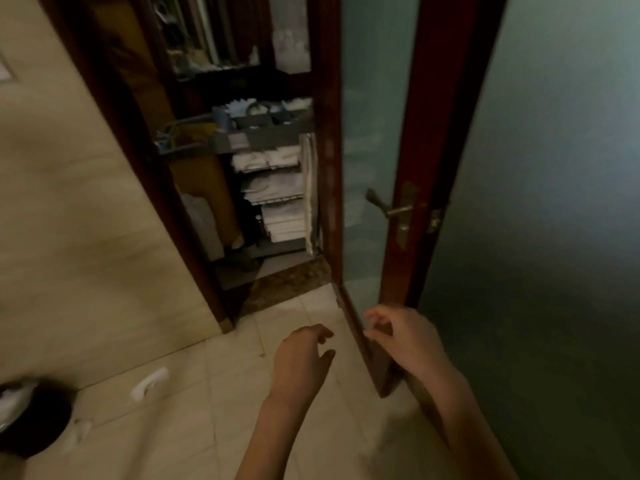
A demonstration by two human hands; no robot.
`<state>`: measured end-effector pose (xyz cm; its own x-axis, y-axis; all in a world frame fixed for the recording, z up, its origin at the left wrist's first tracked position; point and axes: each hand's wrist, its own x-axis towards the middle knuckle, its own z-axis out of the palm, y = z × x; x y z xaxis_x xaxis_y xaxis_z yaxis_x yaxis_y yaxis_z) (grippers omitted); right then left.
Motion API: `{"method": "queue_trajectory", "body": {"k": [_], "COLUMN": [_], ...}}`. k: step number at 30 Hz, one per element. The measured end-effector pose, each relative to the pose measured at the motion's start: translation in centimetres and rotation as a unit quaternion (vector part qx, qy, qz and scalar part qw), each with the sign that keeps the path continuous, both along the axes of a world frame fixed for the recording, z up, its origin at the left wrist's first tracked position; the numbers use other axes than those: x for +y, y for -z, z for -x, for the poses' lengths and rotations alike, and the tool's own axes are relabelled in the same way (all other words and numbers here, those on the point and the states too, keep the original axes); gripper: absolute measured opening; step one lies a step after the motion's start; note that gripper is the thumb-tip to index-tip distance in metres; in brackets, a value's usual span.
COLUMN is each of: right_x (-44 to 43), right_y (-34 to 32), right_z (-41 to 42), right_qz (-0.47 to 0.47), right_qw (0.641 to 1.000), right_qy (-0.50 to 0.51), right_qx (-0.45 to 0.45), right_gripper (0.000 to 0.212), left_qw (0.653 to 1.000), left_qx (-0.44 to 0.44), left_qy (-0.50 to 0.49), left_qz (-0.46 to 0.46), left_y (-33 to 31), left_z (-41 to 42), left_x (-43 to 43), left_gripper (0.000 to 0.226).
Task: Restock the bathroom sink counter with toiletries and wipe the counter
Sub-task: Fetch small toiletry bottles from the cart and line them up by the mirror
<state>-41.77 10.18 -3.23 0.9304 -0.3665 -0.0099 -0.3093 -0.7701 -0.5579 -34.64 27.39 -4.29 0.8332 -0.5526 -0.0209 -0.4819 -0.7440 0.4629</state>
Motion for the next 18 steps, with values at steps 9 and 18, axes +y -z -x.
{"method": "queue_trajectory", "body": {"k": [9, 18], "right_x": [6.9, 8.5], "right_y": [-2.2, -2.8], "right_z": [-16.3, -24.0], "right_qz": [0.008, -0.005], "right_qw": [0.996, 0.995], "right_qy": [-0.074, -0.075], "right_qx": [-0.056, -0.065], "right_gripper": [0.026, 0.024], "left_qw": [0.993, 0.987], "left_qx": [-0.057, -0.063], "left_qy": [-0.095, -0.128], "left_qz": [0.028, 0.069], "left_y": [-2.3, -2.1], "left_z": [-14.1, -21.6], "left_x": [7.5, 9.5], "left_gripper": [0.030, 0.027]}}
